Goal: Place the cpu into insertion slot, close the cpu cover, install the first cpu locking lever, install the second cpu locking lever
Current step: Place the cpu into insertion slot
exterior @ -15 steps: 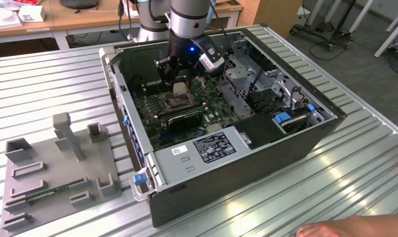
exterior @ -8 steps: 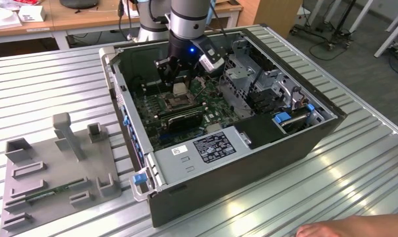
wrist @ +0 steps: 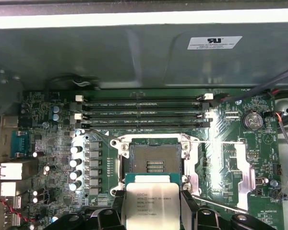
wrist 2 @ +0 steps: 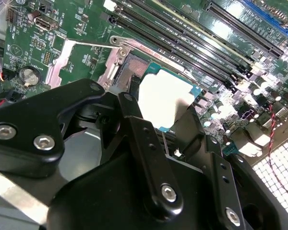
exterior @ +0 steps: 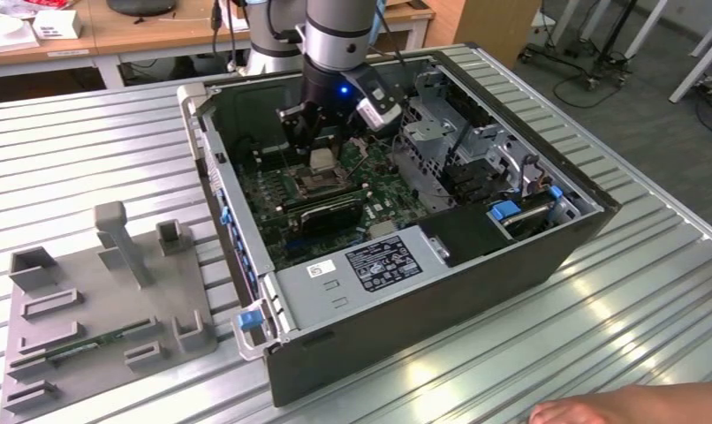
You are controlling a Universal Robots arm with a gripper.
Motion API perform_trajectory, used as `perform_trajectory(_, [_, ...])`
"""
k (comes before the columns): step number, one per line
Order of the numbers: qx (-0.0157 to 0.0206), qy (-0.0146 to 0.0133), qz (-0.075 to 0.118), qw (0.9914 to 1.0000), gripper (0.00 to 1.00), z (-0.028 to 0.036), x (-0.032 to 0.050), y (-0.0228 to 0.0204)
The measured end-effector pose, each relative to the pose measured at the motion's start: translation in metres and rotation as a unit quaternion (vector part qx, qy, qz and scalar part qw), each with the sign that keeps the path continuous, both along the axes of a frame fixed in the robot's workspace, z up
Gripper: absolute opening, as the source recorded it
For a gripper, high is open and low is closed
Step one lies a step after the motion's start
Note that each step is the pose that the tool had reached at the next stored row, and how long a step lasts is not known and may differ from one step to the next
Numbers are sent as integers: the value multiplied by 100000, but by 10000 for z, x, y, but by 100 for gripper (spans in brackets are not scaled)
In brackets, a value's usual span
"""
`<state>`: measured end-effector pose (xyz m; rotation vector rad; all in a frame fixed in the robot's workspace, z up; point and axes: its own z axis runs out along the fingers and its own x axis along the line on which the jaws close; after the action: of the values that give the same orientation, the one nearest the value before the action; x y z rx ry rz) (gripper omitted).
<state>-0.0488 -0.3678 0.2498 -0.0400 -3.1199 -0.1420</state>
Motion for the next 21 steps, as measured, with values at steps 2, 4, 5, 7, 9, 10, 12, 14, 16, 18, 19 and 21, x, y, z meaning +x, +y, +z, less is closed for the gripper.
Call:
perform_trajectory(2, [-2,2,0,100000,54,-3,5,0])
perform_trajectory(4, [-2,1,-8,100000,54,-6,7,0])
perform_trajectory(5, [-5,3,-7,100000,54,-6,7,0])
perform_trajectory(7, [15,-9,-1,100000,54,-14,8,1])
perform_trajectory(9, [-2,1,-2,100000,54,-26,7,0])
perform_trajectory(10, [-3,3,-1,100000,54,-36,7,0])
perform_trajectory(12, [1,0,0,100000,54,-60,7,0])
perform_trajectory(14, [4,-3,1,100000,54,-75,7,0])
perform_trajectory(16, [-7,3,1,100000,54,-75,7,0])
perform_trajectory(18, [-8,4,-1,100000,54,-75,7,0])
perform_trajectory(19, [-10,0,-123,100000,54,-76,7,0])
perform_trajectory(21, [-4,4,-1777,99984,54,-80,8,0])
